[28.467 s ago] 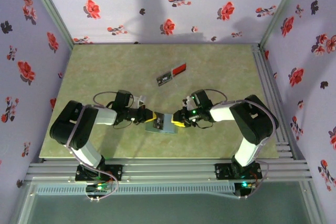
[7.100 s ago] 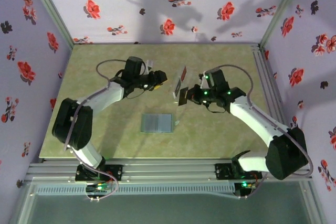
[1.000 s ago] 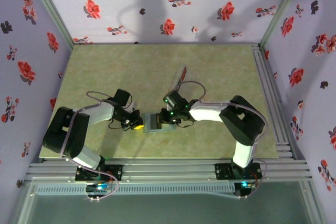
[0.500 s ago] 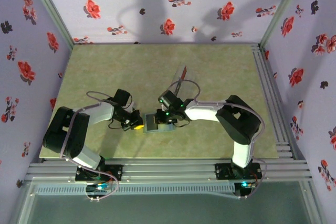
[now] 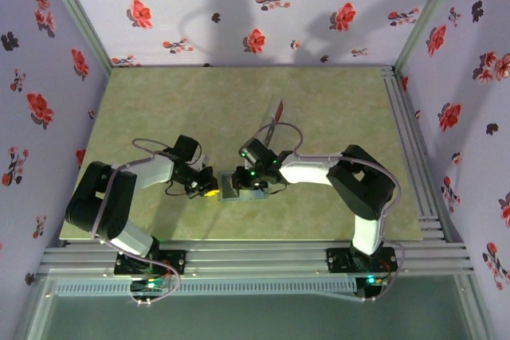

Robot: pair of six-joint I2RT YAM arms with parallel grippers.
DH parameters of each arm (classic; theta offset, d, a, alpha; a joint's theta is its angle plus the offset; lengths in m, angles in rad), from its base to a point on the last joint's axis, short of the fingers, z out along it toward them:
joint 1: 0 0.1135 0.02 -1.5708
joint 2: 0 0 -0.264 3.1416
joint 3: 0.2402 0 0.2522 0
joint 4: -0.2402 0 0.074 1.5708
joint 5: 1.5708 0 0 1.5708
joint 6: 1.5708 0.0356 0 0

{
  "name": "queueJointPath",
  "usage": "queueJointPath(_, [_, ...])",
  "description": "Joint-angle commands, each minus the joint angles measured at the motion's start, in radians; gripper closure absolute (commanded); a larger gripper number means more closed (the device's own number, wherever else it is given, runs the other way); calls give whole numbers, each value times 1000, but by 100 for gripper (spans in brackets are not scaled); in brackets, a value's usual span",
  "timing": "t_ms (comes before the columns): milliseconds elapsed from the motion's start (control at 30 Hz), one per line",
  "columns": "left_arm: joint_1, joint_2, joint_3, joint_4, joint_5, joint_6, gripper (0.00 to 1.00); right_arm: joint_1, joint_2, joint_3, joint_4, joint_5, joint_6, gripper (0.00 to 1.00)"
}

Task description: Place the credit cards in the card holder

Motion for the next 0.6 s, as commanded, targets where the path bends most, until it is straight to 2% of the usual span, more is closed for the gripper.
queueJointPath(0, [-22, -5, -28, 36, -23, -9, 96, 17, -62, 5, -53, 36, -26, 75])
queueJointPath(267, [-22, -79, -33, 8, -45, -24, 95, 16, -168, -26, -208, 178, -82, 64])
queueJointPath(367, [-24, -103, -30, 11, -55, -36, 91, 12, -208, -35, -252, 220, -97, 61])
queueJointPath(433, [-24, -124, -21, 0, -67, -42, 88, 3, -254, -34, -283, 255, -115, 61])
queueJointPath(500, [-28, -159, -15, -21, -94, -44, 86, -6, -327, -27, -317, 317, -147, 66])
queueJointPath(567, [-33, -201, -9, -46, -126, -38, 85, -24, -418, -24, -337, 394, -174, 65])
